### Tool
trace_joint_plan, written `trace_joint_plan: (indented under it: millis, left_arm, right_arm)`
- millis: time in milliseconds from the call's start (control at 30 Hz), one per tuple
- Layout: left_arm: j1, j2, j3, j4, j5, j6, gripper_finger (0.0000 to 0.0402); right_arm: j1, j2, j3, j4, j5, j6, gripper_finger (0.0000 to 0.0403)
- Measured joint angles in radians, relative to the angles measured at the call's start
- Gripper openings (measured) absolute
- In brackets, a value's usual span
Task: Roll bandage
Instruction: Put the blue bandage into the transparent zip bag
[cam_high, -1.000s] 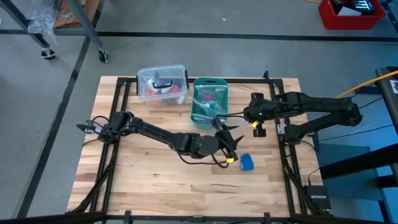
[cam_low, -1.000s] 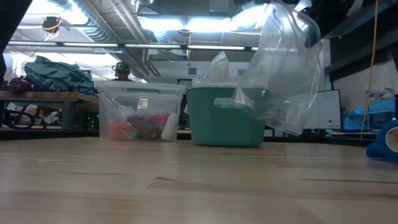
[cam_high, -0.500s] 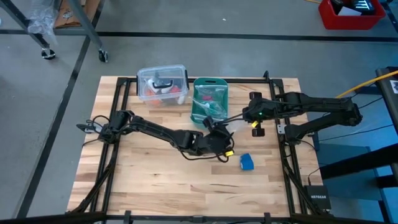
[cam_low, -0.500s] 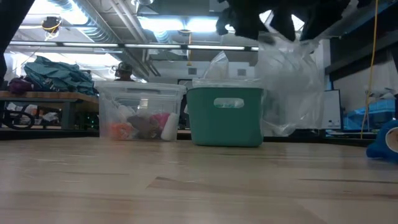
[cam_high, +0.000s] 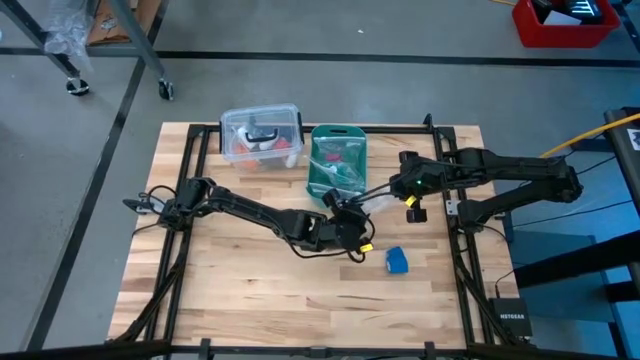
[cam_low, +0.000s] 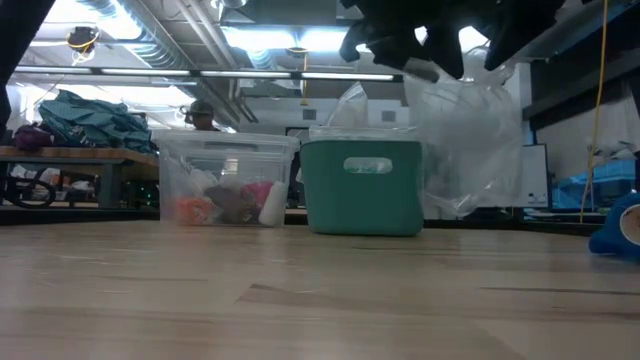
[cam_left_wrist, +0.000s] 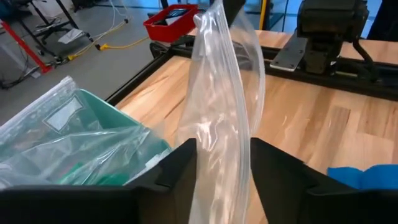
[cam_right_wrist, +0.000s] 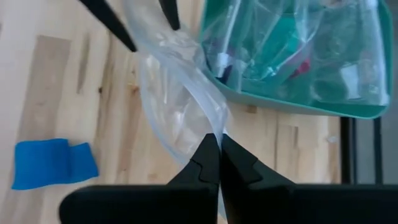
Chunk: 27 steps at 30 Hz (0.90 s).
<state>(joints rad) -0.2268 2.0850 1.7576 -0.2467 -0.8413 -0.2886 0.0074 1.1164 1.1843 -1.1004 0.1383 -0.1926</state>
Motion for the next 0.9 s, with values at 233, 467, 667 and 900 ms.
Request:
trace_joint_plan:
  millis: [233, 467, 667, 900]
  left_arm:
    - [0.0, 0.0, 0.0, 0.063, 0.0, 0.013, 0.0104]
    - [0.0, 0.0, 0.0, 0.093, 0.0, 0.087, 0.01]
    - [0.0, 0.0, 0.0, 0.035, 0.0, 0.098, 0.01]
    - [-0.011, 0.0, 0.0, -0.079, 0.0, 0.107, 0.0095]
  right_arm:
    - [0.0, 0.0, 0.0, 0.0, -0.116, 0.006, 0.0001]
    - [0.0, 0.0, 0.0, -0.001, -0.256, 0.057, 0.0001]
    - [0.0, 0.0, 0.0, -0.001, -0.329, 0.057, 0.0001]
    - [0.0, 0.0, 0.0, -0.001, -0.341, 0.057, 0.0001]
